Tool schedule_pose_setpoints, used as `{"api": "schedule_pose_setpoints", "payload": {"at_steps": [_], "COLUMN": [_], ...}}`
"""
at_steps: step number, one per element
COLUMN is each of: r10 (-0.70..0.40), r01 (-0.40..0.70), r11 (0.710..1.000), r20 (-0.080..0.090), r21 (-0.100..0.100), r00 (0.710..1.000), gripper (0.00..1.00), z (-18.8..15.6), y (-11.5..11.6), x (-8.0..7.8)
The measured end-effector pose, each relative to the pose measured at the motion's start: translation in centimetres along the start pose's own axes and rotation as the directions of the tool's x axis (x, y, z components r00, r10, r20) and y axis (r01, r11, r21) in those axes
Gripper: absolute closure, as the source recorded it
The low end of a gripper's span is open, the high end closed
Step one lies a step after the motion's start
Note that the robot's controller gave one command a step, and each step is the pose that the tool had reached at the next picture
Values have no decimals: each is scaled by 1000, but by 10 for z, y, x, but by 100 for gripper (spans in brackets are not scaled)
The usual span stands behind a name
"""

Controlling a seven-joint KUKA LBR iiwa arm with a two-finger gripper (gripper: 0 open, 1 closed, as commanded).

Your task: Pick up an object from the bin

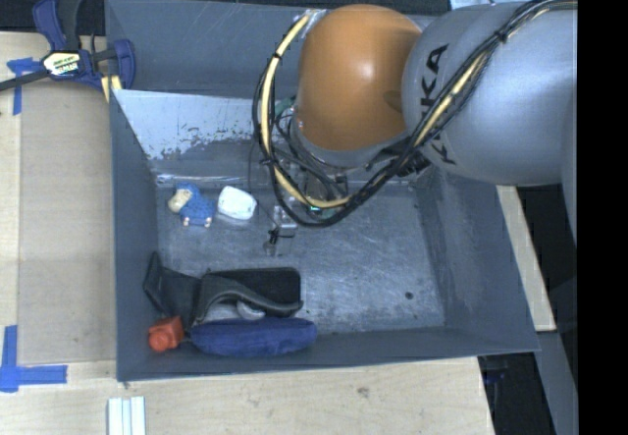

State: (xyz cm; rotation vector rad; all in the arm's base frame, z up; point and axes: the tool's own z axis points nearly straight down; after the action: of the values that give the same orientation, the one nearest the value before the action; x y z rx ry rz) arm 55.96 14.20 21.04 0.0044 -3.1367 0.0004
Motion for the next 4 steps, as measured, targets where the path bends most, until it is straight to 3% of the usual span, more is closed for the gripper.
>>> {"api": "schedule_pose_setpoints", "payload": {"at_steps": [1,2,3,4], "r10": [-180,-177,-322,-251], "r01": [180,177,322,251], "r11": [984,984,947,968], "r20": [19,8,15,17], "r21": [-1,-1,2,2], "r00": [984,984,947,968], "gripper": [0,100,100,100], "z": [121,124,109,92], "y": [2,2,26,34], "x": [55,58,14,40]}}
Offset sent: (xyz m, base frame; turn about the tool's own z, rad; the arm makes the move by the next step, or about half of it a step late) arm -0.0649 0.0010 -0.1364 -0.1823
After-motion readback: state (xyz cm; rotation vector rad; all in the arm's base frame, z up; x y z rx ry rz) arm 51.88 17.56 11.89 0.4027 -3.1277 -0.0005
